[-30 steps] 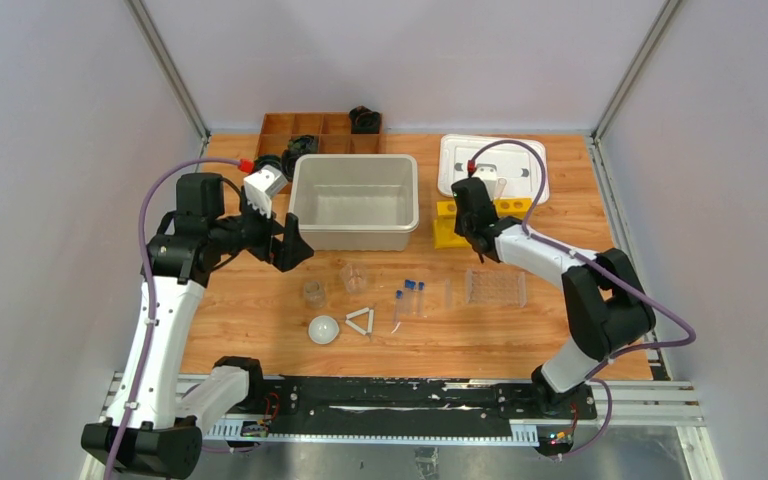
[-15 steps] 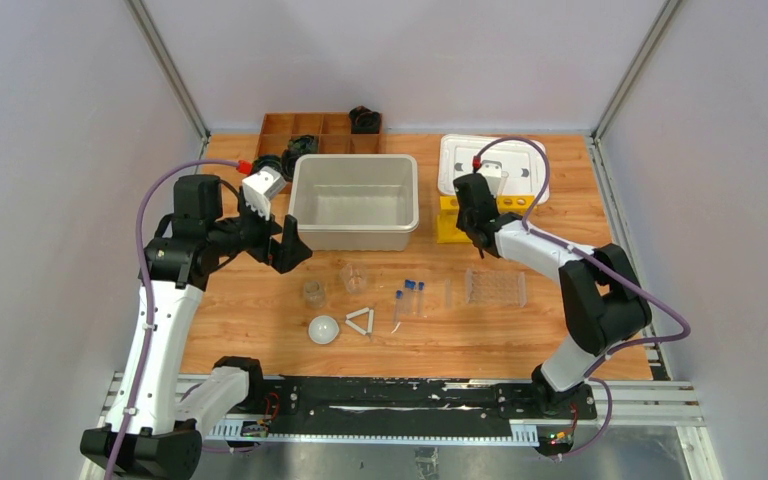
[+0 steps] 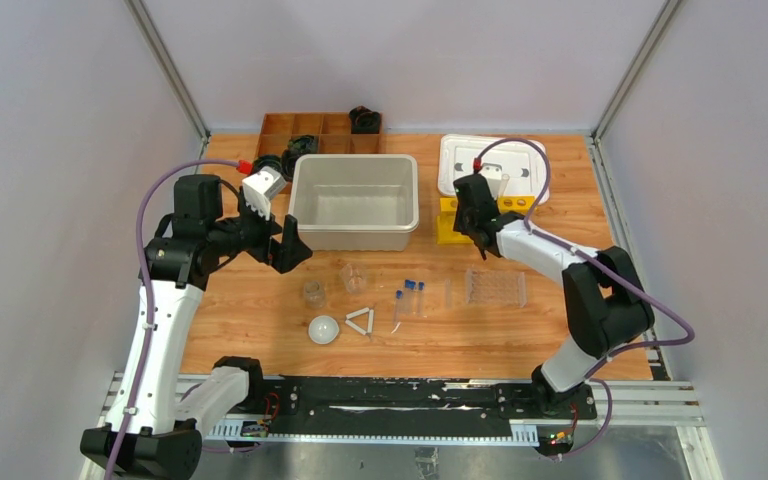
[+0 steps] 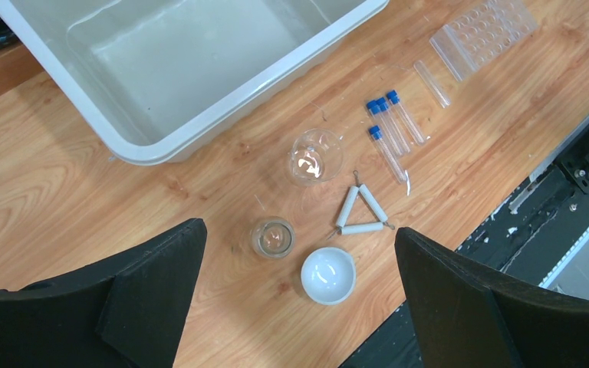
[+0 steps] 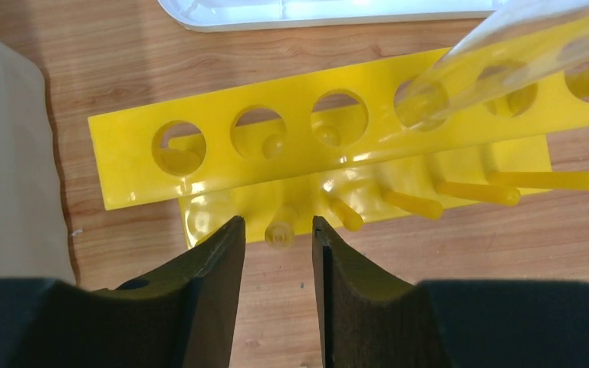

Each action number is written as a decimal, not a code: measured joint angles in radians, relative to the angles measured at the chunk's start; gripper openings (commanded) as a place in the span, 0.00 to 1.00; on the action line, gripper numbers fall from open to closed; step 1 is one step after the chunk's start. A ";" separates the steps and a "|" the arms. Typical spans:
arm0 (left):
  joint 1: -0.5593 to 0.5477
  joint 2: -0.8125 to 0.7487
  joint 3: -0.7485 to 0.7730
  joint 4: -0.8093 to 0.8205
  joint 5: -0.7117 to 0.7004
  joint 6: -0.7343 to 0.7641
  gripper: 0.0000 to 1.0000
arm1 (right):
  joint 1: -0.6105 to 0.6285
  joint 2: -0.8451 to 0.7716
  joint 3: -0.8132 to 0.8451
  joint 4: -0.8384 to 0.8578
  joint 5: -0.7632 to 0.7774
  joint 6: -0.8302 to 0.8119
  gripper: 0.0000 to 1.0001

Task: Organize the chemistry lab equipment

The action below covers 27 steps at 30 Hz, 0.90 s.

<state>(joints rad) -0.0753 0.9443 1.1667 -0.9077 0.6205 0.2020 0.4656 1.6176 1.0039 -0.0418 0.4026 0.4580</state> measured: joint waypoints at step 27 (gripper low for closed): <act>0.000 0.006 0.013 -0.003 0.000 -0.004 1.00 | 0.253 -0.171 -0.103 -0.337 -0.179 0.119 0.47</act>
<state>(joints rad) -0.0753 0.9508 1.1801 -0.9112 0.6205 0.1978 0.7185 1.4467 0.9005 -0.3786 0.2241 0.5766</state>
